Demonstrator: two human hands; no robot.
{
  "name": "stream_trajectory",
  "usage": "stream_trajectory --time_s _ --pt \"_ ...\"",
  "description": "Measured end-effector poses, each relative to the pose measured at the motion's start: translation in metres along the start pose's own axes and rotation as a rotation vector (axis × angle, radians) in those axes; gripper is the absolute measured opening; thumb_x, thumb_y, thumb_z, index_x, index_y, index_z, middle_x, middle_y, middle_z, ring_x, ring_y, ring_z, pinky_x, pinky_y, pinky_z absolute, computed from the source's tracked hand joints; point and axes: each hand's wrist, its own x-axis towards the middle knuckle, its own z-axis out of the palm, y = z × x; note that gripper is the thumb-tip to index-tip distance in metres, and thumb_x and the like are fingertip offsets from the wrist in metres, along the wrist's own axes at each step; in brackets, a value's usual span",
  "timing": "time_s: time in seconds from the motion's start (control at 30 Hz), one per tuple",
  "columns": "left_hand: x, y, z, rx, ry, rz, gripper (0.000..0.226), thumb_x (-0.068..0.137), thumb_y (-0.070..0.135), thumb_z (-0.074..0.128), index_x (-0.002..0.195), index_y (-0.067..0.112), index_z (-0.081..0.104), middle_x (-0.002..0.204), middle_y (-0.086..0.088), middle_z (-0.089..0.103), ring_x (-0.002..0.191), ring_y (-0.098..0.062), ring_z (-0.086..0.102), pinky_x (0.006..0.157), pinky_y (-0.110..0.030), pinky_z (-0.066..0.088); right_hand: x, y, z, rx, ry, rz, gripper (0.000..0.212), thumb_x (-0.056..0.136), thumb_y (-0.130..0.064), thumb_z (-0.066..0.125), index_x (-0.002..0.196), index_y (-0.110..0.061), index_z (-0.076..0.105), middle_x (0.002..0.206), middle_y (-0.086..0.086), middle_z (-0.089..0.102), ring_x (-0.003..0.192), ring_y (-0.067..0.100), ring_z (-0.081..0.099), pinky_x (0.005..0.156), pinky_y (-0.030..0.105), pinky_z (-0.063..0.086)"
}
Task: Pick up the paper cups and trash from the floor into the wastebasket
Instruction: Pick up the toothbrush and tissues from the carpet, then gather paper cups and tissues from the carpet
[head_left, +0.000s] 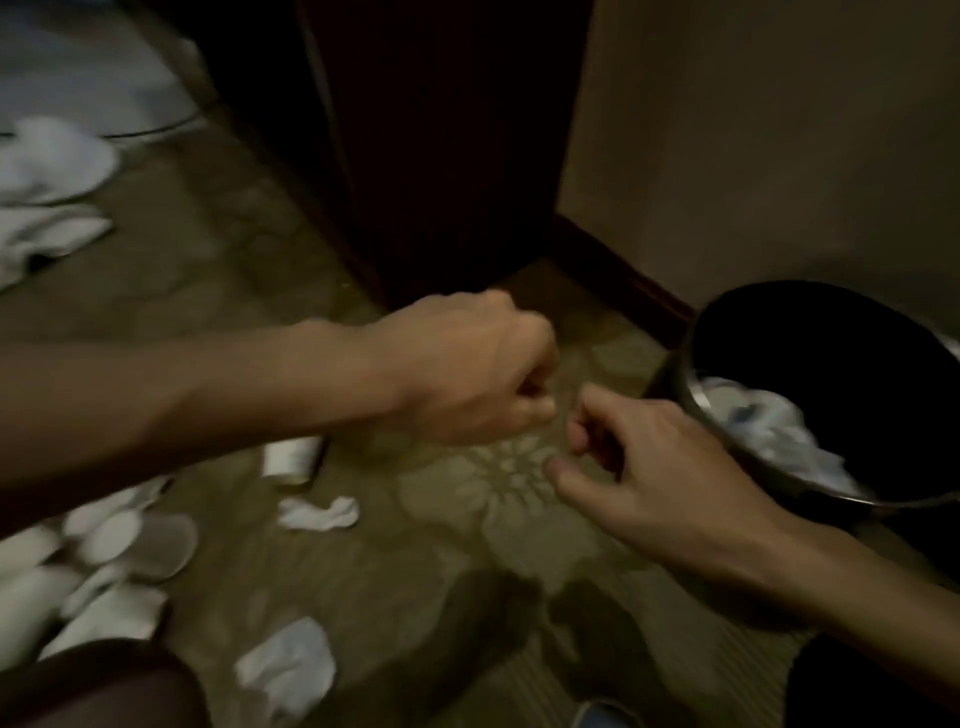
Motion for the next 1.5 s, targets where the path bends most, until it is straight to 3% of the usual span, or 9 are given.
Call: stream_trajectory --time_s 0.27,0.4,0.63,0.83,0.97,1.07,1.27,1.4,1.5 --pt "-0.208 -0.080 0.116 -0.107 -0.258 -0.435 0.021 0.096 0.055 0.043 0.085 0.037 0.045 0.076 0.013 0.051 0.069 -0.004 0.050 0.063 -0.026 0.045 0.034 -0.054 0.162 0.020 -0.482 -0.296 0.026 0.083 -0.052 0.059 0.101 -0.041 0.045 0.089 -0.023 0.043 0.084 -0.003 0.042 0.076 0.024 0.043" --pt "-0.268 -0.086 0.188 -0.388 -0.225 -0.675 0.019 0.098 0.050 0.049 0.099 0.032 0.055 0.087 0.010 0.061 0.078 -0.007 0.056 0.069 -0.030 0.048 0.037 -0.070 0.231 0.003 -0.602 -0.276 0.028 0.086 -0.050 0.062 0.109 -0.042 0.048 0.093 -0.026 0.044 0.081 -0.005 0.047 0.067 0.017 0.041" --pt "-0.283 -0.081 0.298 -0.822 -0.047 -0.796 0.045 0.099 0.050 0.045 0.140 0.033 0.049 0.128 0.002 0.057 0.112 -0.011 0.053 0.097 -0.037 0.046 0.036 -0.068 0.306 -0.136 -0.856 -0.266 0.074 0.083 -0.042 0.073 0.143 -0.046 0.028 0.137 -0.011 0.033 0.117 0.009 0.046 0.092 0.028 0.047" --pt "-0.278 -0.078 0.347 -0.973 0.097 -0.818 0.034 0.100 0.038 0.052 0.132 0.032 0.059 0.122 0.012 0.059 0.106 0.000 0.051 0.088 -0.022 0.039 0.029 -0.062 0.339 -0.117 -0.811 -0.269 0.065 0.083 -0.036 0.074 0.138 -0.032 0.041 0.127 -0.014 0.042 0.111 0.004 0.044 0.086 0.019 0.035" --pt "-0.270 -0.080 0.355 -1.167 0.196 -0.905 0.019 0.099 0.027 0.056 0.111 0.034 0.069 0.098 0.023 0.061 0.081 0.004 0.058 0.073 -0.021 0.046 0.031 -0.062 0.348 -0.093 -0.761 -0.240 0.011 0.088 -0.031 0.070 0.097 -0.028 0.064 0.095 -0.010 0.059 0.086 0.007 0.055 0.073 0.026 0.043" --pt "-0.261 -0.075 0.348 -1.433 0.334 -1.062 0.015 0.098 0.021 0.058 0.097 0.031 0.069 0.093 0.005 0.068 0.071 -0.009 0.066 0.063 -0.037 0.059 0.037 -0.062 0.345 0.053 -0.725 -0.073 0.017 0.083 -0.027 0.076 0.072 -0.031 0.064 0.071 -0.011 0.065 0.067 0.004 0.060 0.059 0.026 0.048" --pt "-0.232 -0.066 0.320 -2.206 0.447 -1.025 0.033 0.094 0.056 0.049 0.109 0.036 0.071 0.114 0.001 0.072 0.104 -0.022 0.071 0.071 -0.040 0.060 0.055 -0.088 0.331 0.387 -0.627 0.041 0.018 0.083 -0.012 0.073 0.076 -0.028 0.072 0.069 -0.010 0.070 0.068 0.003 0.066 0.064 0.025 0.053" --pt "-0.217 -0.071 0.318 -2.171 0.629 -1.099 0.033 0.105 0.037 0.041 0.106 0.023 0.071 0.103 -0.003 0.075 0.093 -0.019 0.074 0.067 -0.033 0.058 0.070 -0.096 0.319 0.596 -0.795 0.224 0.018 0.089 -0.003 0.064 0.094 -0.016 0.076 0.083 -0.001 0.076 0.079 0.011 0.072 0.067 0.023 0.059" --pt "-0.220 -0.080 0.321 -2.214 0.683 -1.168 0.032 0.107 0.028 0.038 0.107 0.012 0.066 0.099 -0.011 0.075 0.086 -0.023 0.075 0.068 -0.031 0.059 0.089 -0.086 0.315 0.606 -0.687 0.271 0.017 0.092 -0.006 0.062 0.102 -0.014 0.073 0.085 0.001 0.076 0.078 0.011 0.072 0.064 0.019 0.055"
